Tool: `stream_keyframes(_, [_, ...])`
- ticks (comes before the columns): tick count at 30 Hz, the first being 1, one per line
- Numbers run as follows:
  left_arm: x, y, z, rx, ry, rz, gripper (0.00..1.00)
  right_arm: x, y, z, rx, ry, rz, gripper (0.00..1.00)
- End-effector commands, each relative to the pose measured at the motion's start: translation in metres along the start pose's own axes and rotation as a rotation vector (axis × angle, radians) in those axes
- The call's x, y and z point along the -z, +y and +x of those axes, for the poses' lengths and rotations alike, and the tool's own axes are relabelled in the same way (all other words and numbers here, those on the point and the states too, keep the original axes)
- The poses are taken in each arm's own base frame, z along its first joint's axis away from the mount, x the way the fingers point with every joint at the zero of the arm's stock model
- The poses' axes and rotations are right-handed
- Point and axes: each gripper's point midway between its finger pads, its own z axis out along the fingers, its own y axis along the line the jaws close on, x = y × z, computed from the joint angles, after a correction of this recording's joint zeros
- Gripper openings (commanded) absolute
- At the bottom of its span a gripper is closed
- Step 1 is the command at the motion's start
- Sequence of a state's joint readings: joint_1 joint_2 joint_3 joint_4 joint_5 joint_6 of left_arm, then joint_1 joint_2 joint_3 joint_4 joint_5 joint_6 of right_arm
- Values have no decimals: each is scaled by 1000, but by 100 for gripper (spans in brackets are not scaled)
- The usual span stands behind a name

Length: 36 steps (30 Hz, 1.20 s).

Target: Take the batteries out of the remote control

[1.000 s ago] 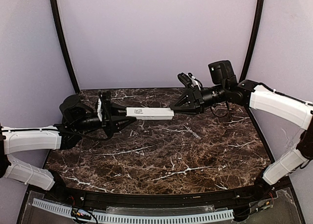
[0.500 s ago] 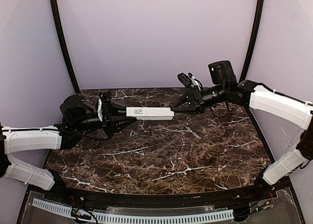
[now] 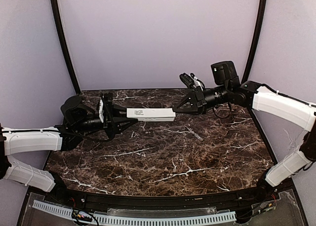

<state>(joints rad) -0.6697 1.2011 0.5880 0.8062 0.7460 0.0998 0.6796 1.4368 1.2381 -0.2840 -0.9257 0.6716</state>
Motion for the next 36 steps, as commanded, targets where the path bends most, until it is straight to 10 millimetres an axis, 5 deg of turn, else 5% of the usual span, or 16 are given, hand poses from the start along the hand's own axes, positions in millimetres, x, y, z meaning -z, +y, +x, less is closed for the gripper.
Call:
stream_keyframes(1, [0, 2, -8, -24, -13, 1, 1, 6, 8, -3, 39, -25, -10, 0])
stream_keyframes(19, [0, 2, -9, -25, -14, 1, 0, 12, 26, -6, 81, -54, -58, 0])
stream_keyframes(31, [1, 1, -11, -23, -19, 4, 0, 54, 58, -31, 236, -242, -14, 0])
stream_keyframes(36, [0, 0, -13, -13, -21, 10, 0, 77, 54, -41, 263, -345, 69, 0])
